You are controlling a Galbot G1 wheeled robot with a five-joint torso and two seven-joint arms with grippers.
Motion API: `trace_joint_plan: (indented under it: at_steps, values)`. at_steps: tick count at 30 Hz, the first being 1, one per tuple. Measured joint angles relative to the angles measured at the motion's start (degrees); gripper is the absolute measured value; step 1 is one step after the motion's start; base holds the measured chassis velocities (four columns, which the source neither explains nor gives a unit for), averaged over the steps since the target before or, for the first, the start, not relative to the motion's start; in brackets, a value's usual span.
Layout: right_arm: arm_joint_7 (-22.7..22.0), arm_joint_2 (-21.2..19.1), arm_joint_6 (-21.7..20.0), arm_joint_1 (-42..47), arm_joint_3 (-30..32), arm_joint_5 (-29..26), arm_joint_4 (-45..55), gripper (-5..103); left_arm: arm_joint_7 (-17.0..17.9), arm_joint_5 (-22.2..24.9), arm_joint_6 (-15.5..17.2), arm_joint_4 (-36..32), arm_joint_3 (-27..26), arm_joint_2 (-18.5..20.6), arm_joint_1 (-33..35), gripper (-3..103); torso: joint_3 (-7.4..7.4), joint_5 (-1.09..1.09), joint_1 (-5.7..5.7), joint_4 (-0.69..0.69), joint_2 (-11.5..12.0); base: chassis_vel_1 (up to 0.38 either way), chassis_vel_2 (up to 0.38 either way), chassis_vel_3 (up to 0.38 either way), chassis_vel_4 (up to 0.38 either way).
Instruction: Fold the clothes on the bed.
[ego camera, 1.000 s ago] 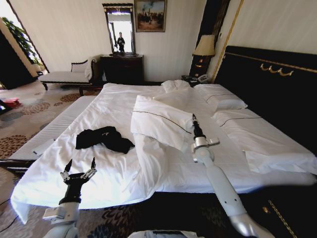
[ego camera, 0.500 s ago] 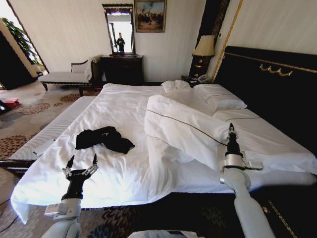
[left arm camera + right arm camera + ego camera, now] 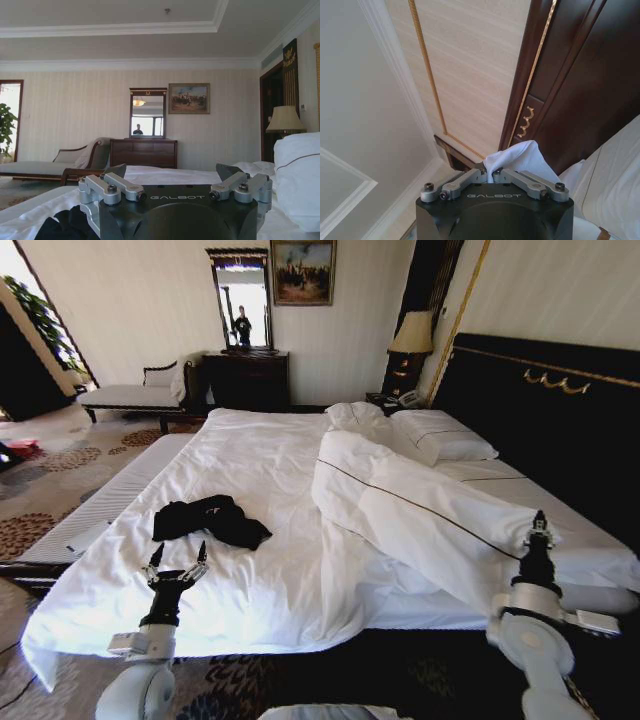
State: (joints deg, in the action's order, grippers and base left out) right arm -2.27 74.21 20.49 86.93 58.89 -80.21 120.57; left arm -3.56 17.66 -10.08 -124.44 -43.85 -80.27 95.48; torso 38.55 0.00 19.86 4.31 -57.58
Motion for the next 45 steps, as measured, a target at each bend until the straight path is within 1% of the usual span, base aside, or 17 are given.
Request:
trace_joint_plan:
  at_steps: [3,10,14,15,18,21,25,29,38,45]
  values:
    - [0.0,1.1,0.4,2.5,2.5,0.0,0.3,0,0.0,0.0,0.2,0.9,1.3,0.5,-1.1,100,0.00,0.01,0.00,0.02,0.0,0.000,0.000,0.000,0.000]
    - [0.1,2.5,1.0,5.1,5.1,-0.3,0.5,0,-0.1,0.0,0.3,1.0,2.2,0.6,-1.3,100,0.00,0.01,0.00,0.00,0.0,0.000,0.000,0.000,0.000]
    - [0.1,3.5,1.7,7.3,8.4,-1.6,1.3,0,-0.1,0.0,0.3,1.3,3.0,1.0,-1.6,100,0.00,0.01,0.00,-0.01,0.0,0.000,0.000,0.000,0.000]
    - [0.1,3.5,1.7,7.3,8.4,-1.6,1.3,0,-0.1,0.0,0.3,1.3,3.0,1.0,-1.6,100,0.00,0.01,0.00,-0.01,0.0,0.000,0.000,0.000,0.000]
    - [0.2,4.5,2.3,9.5,10.8,-3.0,2.1,0,-0.1,0.0,0.3,1.6,3.6,1.3,-2.0,100,0.00,0.01,0.00,0.01,0.0,0.000,0.000,0.000,0.000]
    - [0.4,5.1,3.0,11.0,11.7,-3.4,2.5,0,-0.1,0.1,0.2,1.7,3.7,1.4,-2.1,100,0.00,0.00,0.01,0.02,0.0,0.000,0.000,0.000,0.000]
    - [0.7,6.2,4.1,12.7,12.6,-3.5,2.7,0,-0.1,0.7,0.2,2.0,3.8,1.7,-2.6,100,0.00,0.01,0.01,-0.02,0.0,0.000,0.000,0.000,0.000]
    - [1.3,7.3,5.3,15.1,14.4,-3.5,2.9,0,-0.1,1.6,0.2,3.2,5.1,3.1,-4.1,100,0.00,0.01,0.01,0.02,0.0,0.000,0.000,0.000,0.000]
    - [0.8,8.3,5.6,17.5,18.7,-2.8,3.6,0,-0.3,3.1,0.1,5.3,7.1,5.1,-5.8,100,0.00,0.00,0.01,0.00,0.0,0.000,0.000,0.000,0.000]
    - [0.5,10.5,7.3,19.8,21.0,-1.0,3.3,0,-0.5,4.7,-0.1,6.2,7.5,7.5,-6.4,100,0.00,0.00,0.01,0.00,0.0,0.000,0.000,0.000,0.000]
